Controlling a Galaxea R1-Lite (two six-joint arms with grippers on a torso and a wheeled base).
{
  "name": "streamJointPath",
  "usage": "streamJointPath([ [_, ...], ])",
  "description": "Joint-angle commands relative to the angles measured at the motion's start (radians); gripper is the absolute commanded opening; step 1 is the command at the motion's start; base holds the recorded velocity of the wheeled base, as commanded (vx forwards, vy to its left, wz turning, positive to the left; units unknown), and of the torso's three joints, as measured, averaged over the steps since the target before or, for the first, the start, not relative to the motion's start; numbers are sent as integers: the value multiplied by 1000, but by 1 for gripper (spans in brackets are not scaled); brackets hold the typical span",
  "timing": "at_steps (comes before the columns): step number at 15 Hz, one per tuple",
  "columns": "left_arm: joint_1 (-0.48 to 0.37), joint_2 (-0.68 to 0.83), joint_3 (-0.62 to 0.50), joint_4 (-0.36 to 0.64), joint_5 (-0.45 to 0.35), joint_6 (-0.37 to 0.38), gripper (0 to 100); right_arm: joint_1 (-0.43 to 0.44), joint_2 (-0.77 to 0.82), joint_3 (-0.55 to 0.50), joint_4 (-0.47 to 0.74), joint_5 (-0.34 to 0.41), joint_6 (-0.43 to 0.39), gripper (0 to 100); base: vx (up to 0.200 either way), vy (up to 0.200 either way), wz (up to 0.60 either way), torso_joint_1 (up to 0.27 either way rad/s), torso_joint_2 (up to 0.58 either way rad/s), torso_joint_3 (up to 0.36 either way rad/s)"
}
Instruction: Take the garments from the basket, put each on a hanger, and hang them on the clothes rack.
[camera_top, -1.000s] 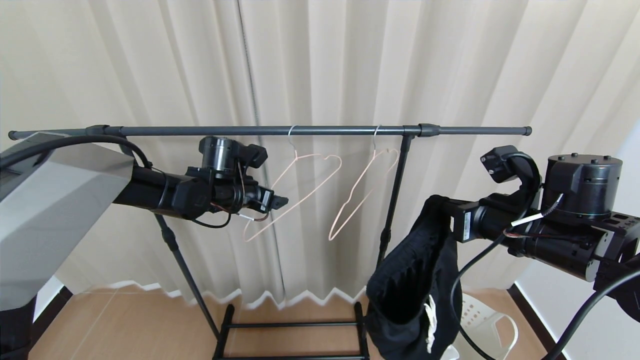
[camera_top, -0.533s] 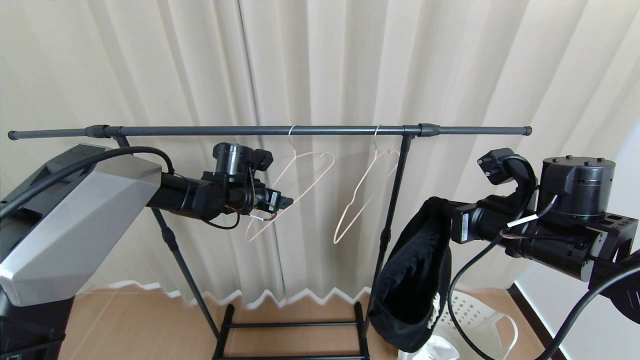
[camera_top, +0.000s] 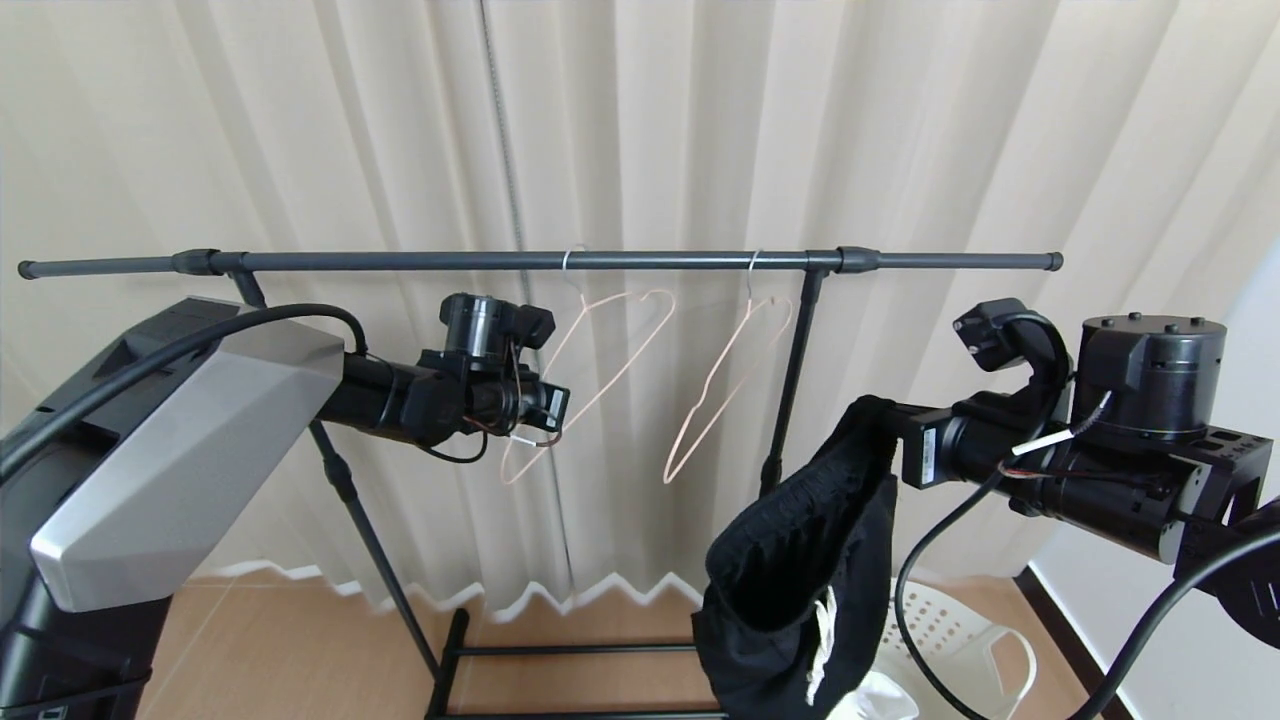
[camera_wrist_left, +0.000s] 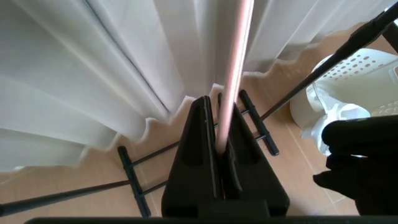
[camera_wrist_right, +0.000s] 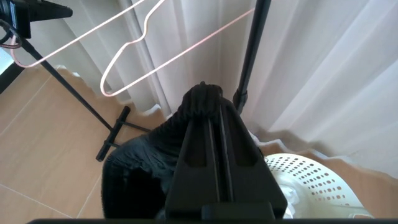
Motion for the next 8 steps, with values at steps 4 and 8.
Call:
streamJointPath([
  [4,-3,-33,20,-3,0,-17,0,0,-8,0,-1,0,0,0,0,0,0,0,0,0],
  [8,-13,-94,56,-3,-3,-17,0,-3,-11,0,-1,0,-1,0,0,0,0,0,0,0],
])
